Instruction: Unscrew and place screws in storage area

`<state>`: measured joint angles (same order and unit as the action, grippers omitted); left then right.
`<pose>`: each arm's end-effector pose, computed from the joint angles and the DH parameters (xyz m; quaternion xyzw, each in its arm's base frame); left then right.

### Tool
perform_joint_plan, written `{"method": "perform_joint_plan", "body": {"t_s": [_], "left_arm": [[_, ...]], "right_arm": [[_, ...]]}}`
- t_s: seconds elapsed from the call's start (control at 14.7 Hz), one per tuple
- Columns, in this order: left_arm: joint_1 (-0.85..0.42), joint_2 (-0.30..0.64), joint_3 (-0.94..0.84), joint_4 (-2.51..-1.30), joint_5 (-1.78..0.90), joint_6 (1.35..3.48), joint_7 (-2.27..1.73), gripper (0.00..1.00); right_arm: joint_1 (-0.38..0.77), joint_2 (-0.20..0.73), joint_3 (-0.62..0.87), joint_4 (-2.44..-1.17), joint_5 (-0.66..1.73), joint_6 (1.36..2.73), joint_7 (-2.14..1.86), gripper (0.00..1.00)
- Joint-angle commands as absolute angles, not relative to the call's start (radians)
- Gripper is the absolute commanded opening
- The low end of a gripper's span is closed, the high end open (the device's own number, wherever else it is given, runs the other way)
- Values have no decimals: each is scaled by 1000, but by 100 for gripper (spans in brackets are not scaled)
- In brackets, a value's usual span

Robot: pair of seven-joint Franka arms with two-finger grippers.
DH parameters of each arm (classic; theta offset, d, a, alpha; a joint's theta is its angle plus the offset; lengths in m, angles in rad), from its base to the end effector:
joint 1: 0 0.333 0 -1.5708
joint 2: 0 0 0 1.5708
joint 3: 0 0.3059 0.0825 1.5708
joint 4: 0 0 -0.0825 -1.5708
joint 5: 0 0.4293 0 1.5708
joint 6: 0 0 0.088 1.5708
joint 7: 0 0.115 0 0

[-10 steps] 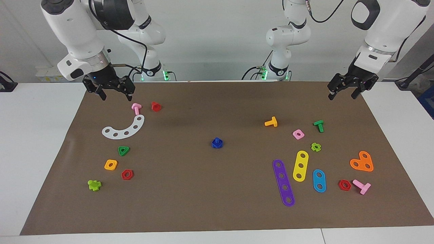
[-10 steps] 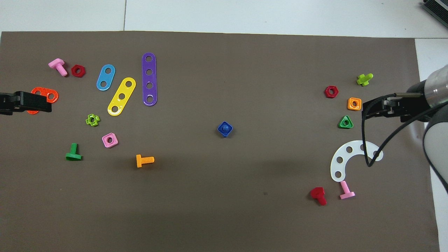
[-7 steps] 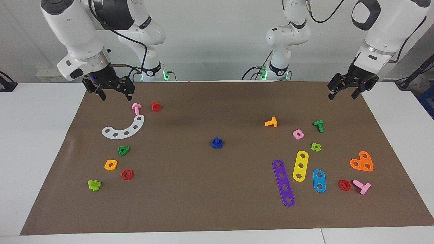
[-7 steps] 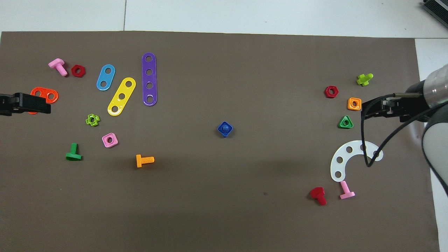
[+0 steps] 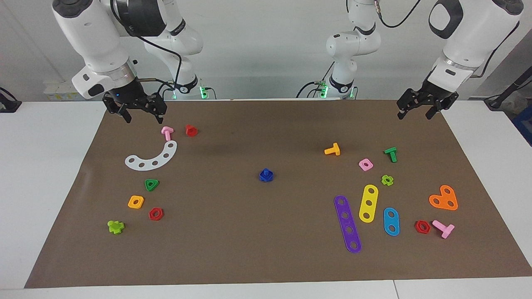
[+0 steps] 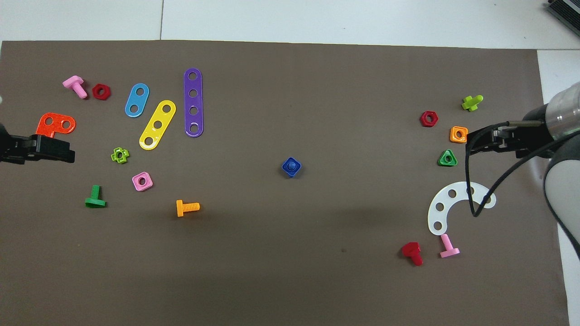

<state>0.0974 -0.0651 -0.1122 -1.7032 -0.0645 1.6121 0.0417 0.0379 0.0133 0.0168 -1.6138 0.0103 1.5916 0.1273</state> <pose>0.5812 -0.0174 0.5797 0.9992 -0.0263 -0.0128 0.0287 0.6027 0.0341 0.5779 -0.9992 0.0365 0.0182 0.0036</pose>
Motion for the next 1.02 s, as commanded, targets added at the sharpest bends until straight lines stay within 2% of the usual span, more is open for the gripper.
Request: {"method": "perform_joint_plan", "body": {"t_s": [0.0,0.96], "left_arm": [[80,-98,-103,-1732,-77,1589,52,100],[40,-100,-109,-1723,-57,1523,6,100]], "right_arm": [[31,-6,17,-1634,28,1589,107,100],[18,-6,9,-1632,28,1591,106,100]]}}
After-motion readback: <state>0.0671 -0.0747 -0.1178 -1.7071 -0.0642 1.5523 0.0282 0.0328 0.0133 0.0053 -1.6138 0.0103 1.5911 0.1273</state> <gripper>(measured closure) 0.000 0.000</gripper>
